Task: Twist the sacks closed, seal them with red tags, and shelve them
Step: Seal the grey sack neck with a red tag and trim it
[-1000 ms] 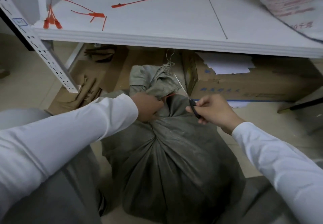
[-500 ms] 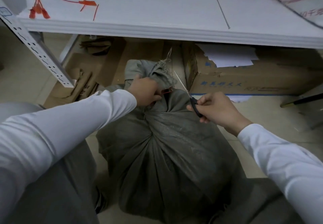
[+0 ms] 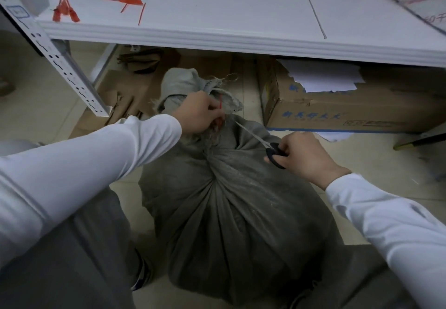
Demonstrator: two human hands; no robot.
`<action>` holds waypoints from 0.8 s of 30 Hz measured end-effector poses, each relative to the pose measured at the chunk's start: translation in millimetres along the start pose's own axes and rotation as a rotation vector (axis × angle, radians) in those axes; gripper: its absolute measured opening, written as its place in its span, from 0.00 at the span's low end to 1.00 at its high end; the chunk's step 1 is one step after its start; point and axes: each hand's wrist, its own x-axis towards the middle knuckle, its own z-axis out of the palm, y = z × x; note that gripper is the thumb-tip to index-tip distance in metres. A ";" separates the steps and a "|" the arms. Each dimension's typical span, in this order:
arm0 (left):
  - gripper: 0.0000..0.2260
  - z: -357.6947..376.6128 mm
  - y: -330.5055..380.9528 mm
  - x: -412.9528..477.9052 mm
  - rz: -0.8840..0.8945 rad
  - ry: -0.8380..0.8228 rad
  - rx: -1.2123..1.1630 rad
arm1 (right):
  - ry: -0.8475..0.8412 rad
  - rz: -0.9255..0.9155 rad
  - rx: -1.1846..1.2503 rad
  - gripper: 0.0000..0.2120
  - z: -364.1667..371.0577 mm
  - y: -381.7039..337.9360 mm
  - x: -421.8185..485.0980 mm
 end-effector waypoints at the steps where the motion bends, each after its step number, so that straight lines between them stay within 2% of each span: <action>1: 0.13 -2.6 0.8 -0.3 -0.008 0.015 -0.021 | -0.004 -0.014 -0.017 0.18 1.3 -1.7 0.9; 7: 0.10 -11.6 -0.9 -3.4 0.008 0.076 -0.095 | -0.004 -0.067 -0.096 0.19 5.4 -12.8 9.0; 17: 0.11 -14.5 2.8 -11.8 0.219 0.118 0.023 | -0.057 -0.073 -0.140 0.21 12.8 -35.5 4.5; 24: 0.08 -14.2 8.5 -12.8 0.313 0.110 -0.014 | -0.017 -0.076 -0.057 0.21 17.4 -49.2 -0.9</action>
